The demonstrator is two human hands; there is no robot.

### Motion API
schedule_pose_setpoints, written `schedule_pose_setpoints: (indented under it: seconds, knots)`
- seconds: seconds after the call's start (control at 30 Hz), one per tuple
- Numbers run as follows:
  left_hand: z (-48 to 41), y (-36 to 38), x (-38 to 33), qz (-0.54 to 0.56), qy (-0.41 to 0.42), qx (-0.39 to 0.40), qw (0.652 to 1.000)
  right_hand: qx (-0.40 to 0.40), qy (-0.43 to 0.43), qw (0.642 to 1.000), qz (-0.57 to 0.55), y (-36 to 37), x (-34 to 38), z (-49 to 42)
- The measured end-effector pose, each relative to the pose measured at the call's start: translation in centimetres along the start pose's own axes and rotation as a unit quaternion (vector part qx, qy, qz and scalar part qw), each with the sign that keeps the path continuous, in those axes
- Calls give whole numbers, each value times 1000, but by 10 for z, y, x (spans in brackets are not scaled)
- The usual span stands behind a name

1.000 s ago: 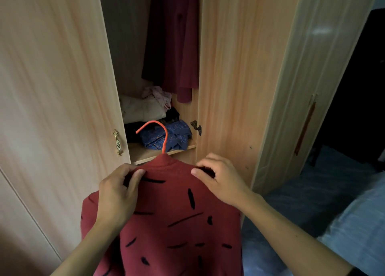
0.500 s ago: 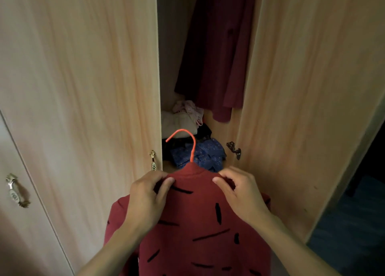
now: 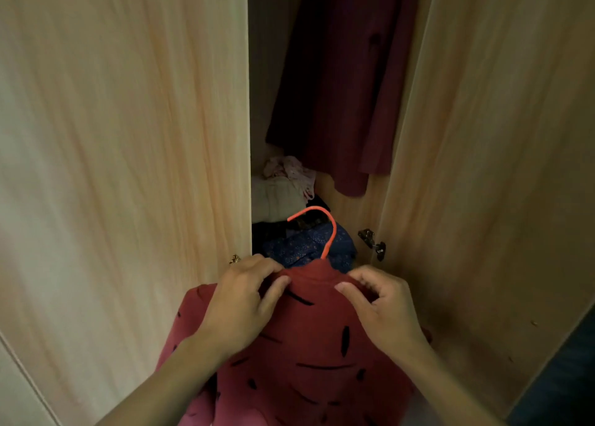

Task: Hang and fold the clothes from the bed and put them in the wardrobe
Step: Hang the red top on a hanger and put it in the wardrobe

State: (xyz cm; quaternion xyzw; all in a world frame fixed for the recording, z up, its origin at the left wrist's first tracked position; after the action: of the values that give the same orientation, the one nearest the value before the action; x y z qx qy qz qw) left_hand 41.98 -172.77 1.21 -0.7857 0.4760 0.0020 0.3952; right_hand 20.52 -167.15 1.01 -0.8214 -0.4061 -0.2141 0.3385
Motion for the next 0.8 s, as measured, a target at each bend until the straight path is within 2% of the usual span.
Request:
schedule_pose_setpoints:
  seconds: [0.1, 0.17, 0.27, 0.37, 0.5, 0.67, 0.8]
  knots:
    - [-18, -1, 0, -34, 20, 9, 999, -37, -17, 999, -11, -4, -9, -16]
    - [-30, -9, -4, -77, 33, -18, 996, -46, -34, 998, -25, -6, -13, -26]
    - [-57, -19, -8, -206, 55, -24, 977, -43, -59, 996, -41, -8, -20, -46]
    - [-92, -17, 11, -388, 74, 31, 918, -48, -77, 994, -57, -14, -29, -63]
    - [-125, -18, 34, -532, 79, 100, 837, -33, -79, 992, -91, -19, -41, -81]
    - [-139, -13, 29, -619, 27, 147, 771, 8, -55, 987, -153, -16, -59, -91]
    - [-145, -5, 12, -650, -2, 168, 741, 27, -47, 983, -176, -17, -65, -88]
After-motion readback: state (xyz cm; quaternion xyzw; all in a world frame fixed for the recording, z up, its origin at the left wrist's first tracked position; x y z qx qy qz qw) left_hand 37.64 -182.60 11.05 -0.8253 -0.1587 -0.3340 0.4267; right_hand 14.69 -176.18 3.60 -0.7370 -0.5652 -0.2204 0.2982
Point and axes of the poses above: each hand's wrist, its own z-axis away from the middle knuckle, its own y-axis out of the palm, x = y × z, the point moved 6 cm from there along -z, towards the middle knuckle, and after that the axes turned 2 degrees about -z, right-handed, at the moved point
